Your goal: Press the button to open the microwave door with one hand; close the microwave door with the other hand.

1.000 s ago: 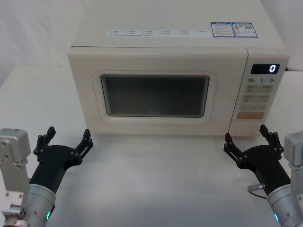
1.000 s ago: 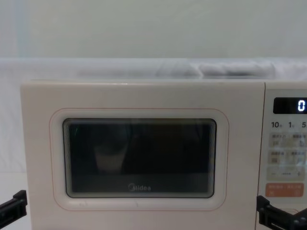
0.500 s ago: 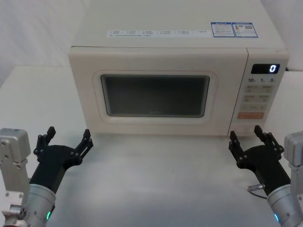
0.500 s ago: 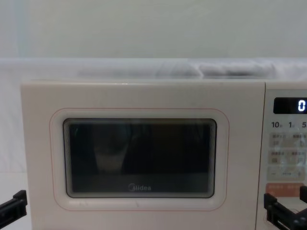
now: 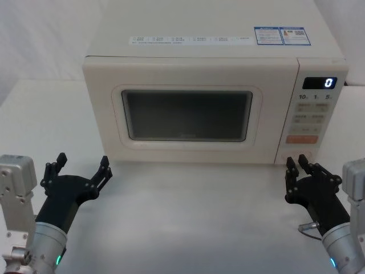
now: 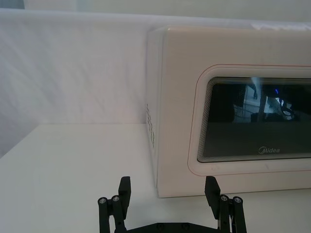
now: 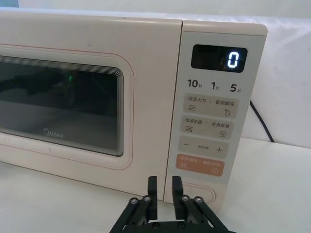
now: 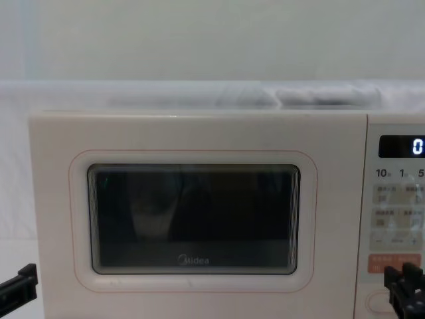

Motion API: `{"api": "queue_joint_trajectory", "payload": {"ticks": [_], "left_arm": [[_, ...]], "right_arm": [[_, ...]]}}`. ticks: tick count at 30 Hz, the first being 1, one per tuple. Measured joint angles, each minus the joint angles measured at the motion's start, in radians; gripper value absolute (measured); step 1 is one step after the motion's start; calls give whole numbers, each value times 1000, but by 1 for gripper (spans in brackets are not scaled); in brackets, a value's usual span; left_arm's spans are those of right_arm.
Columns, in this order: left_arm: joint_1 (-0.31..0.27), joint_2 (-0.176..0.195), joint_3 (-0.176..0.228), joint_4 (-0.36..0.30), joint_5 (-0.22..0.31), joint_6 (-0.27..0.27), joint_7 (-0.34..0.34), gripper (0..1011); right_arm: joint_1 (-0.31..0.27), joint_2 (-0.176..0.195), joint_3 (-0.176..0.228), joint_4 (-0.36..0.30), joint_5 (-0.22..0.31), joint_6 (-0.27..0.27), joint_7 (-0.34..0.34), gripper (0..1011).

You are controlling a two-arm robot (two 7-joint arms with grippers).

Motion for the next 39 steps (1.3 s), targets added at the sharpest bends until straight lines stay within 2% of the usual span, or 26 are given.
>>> {"api": "queue_joint_trajectory", "payload": {"ticks": [2,7,26,29,33,35,39], "left_arm": [[0,0,0,0,0,0,0,1001],[0,0,0,0,0,0,0,1001],[0,0,0,0,0,0,0,1001],[0,0,0,0,0,0,0,1001],[0,0,0,0,0,0,0,1001],[0,0,0,0,0,0,0,1001],[0,0,0,0,0,0,0,1001]], "right_arm": [[0,0,0,0,0,0,0,191],[0,0,0,0,0,0,0,6],[0,0,0,0,0,0,0,0],[-3,-7,10,-1,7,-7,16,0],[-6,-19,30,3,42,-12,47,0],[-7,-28,45,7,78,-8,73,0],[-9,-40,71,8,129,24,107,0]]}}
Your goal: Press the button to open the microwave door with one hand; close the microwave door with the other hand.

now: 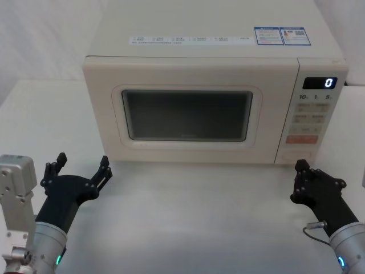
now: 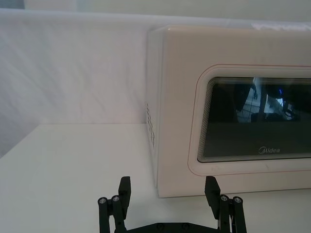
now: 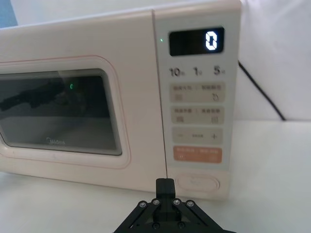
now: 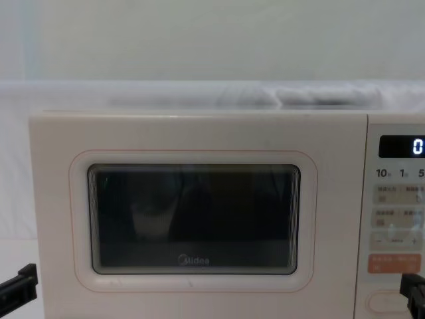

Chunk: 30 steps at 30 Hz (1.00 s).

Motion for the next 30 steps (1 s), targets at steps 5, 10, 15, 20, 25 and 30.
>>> {"api": "queue_joint_trajectory", "payload": {"ticks": [5,10,15,20,25,30], "left_arm": [[0,0,0,0,0,0,0,1001],[0,0,0,0,0,0,0,1001],[0,0,0,0,0,0,0,1001],[0,0,0,0,0,0,0,1001],[0,0,0,0,0,0,0,1001],[0,0,0,0,0,0,0,1001]], "right_arm": [[1,-6,28,-4,30,62,21,0],[19,1,37,6,25,119,27,0],[47,6,30,28,1,153,30,0],[87,3,21,75,-19,166,38,0],[129,-4,19,136,-29,164,45,0],[171,-15,24,204,-32,148,51,0]]}}
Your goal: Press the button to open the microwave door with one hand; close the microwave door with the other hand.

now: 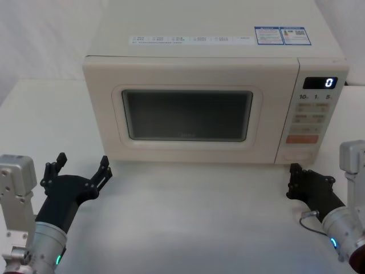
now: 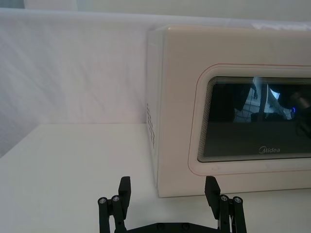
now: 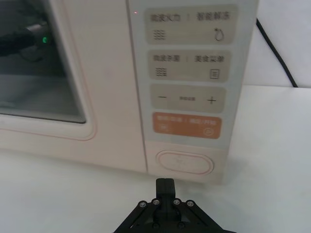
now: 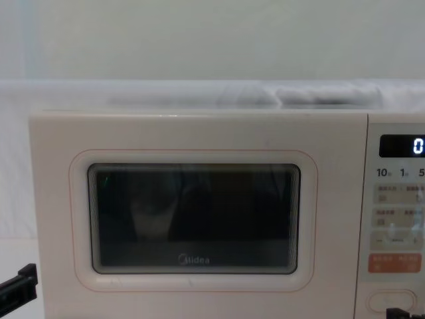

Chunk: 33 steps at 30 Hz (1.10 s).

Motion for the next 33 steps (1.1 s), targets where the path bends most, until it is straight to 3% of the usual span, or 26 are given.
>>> {"api": "queue_joint_trajectory", "payload": {"ticks": [8,33], "left_arm": [[0,0,0,0,0,0,0,1001],[0,0,0,0,0,0,0,1001]], "right_arm": [[34,-13,12,47,-1,-30,0,0],[64,-34,25,93,3,-62,3,0]]}}
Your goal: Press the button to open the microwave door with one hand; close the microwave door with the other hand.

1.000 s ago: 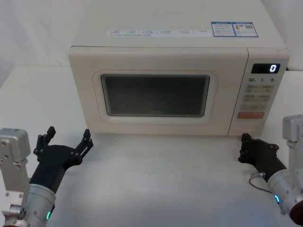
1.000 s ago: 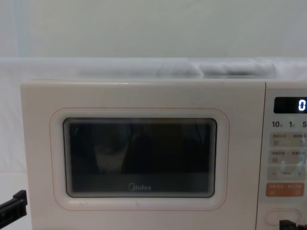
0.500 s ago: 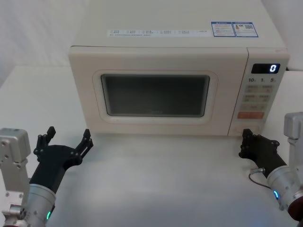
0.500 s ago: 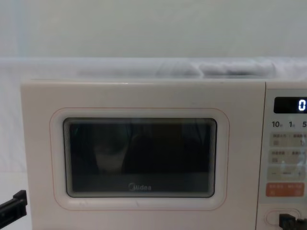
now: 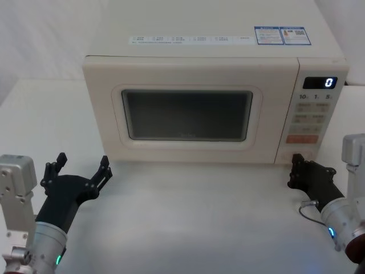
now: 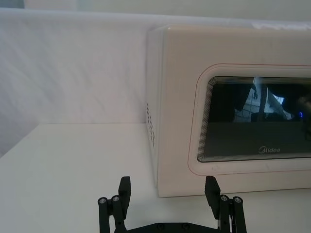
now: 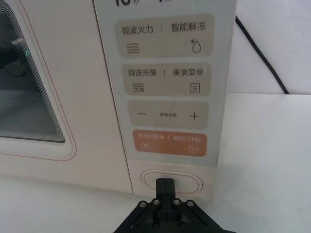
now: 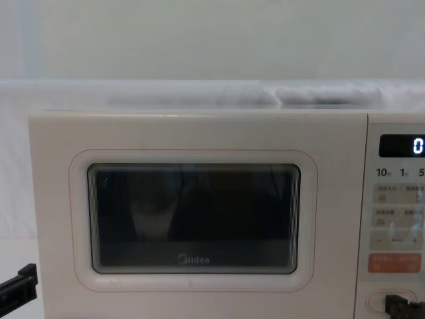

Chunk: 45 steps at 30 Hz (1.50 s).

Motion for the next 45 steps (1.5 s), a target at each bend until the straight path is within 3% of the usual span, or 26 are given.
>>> {"api": "queue_joint_trajectory", "payload": {"ticks": [45], "left_arm": [[0,0,0,0,0,0,0,1001]], "right_arm": [[49,-30,-3,77,-7,-35,-9,0]]}}
